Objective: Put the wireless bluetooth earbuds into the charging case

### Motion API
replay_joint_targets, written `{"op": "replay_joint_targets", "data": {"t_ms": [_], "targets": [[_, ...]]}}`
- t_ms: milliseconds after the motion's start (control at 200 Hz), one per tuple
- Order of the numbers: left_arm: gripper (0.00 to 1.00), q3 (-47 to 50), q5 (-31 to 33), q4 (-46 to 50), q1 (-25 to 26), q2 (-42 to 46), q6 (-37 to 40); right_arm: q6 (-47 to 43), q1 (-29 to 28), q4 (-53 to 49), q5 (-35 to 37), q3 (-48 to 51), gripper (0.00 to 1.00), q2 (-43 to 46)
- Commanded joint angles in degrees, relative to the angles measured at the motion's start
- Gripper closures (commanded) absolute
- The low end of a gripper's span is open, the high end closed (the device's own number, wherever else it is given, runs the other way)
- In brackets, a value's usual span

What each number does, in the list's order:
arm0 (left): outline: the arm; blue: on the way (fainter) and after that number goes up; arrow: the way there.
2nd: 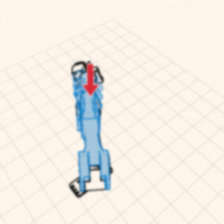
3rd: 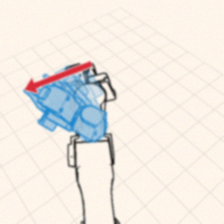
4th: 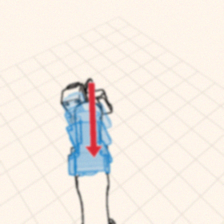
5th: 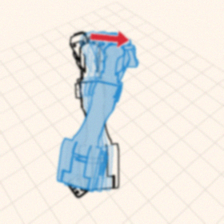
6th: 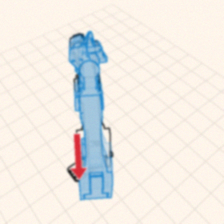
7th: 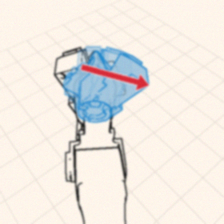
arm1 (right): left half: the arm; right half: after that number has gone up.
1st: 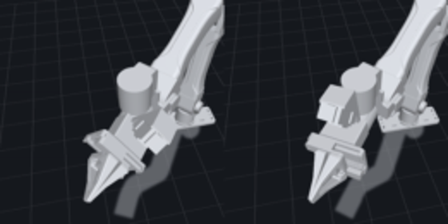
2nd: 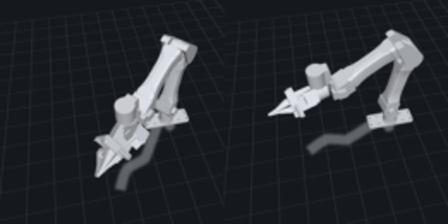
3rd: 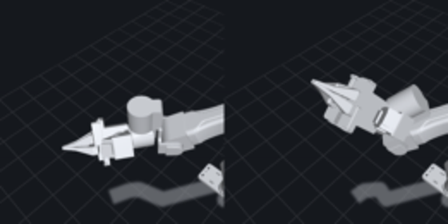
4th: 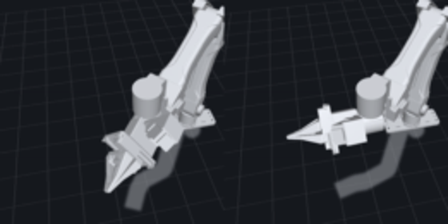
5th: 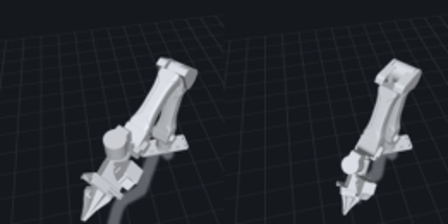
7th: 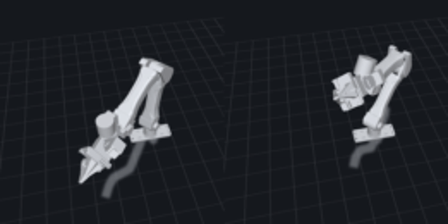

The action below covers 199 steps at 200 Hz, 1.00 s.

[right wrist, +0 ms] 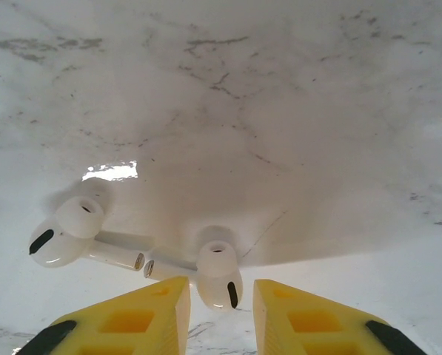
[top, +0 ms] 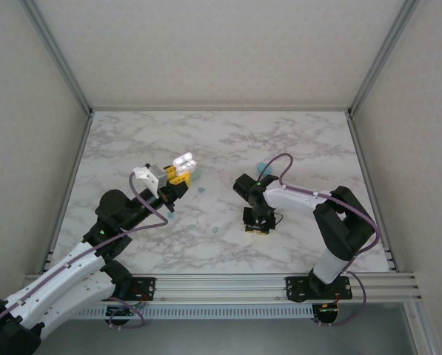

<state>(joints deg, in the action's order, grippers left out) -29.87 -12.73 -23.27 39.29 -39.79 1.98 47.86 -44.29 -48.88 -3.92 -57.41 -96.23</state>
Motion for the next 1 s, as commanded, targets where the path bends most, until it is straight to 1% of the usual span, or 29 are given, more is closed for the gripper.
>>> {"op": "replay_joint_targets", "data": {"t_ms": [0,120,420,475,666,766,896,991], "targets": [[0.89,-0.6,0.3,-0.6,0.3,0.6,0.2,-1.5,-0.6,-1.4,-0.5,-0.3,0.71,-1.2],[0.89,-0.7,0.3,-0.6,0.3,0.5,0.4,-3.2,-0.6,-2.2,0.1,-0.2,0.73,-1.6],[0.89,-1.5,0.0,-0.6,0.3,-0.6,0.4,-10.5,-0.6,-4.9,3.3,-1.5,0.73,-2.7],[0.89,-1.8,-0.2,-0.5,0.3,-0.7,0.5,-13.3,-0.5,-6.1,4.4,-2.4,0.73,-2.9],[0.89,-2.1,-0.3,0.3,0.3,-0.6,0.5,-25.2,-0.5,-13.5,11.5,-6.9,0.72,-5.8],[0.89,-2.2,-0.2,0.7,0.3,-0.2,0.5,-30.2,-0.5,-14.9,12.1,-7.8,0.71,-7.2],[0.89,-2.2,-0.1,1.0,0.3,0.1,0.5,-31.1,-0.5,-16.6,14.8,-8.7,0.69,-7.9],[0.89,-2.1,0.0,1.4,0.3,0.2,0.7,-26.3,-0.5,-18.0,15.2,-10.4,0.67,-6.6]]}}
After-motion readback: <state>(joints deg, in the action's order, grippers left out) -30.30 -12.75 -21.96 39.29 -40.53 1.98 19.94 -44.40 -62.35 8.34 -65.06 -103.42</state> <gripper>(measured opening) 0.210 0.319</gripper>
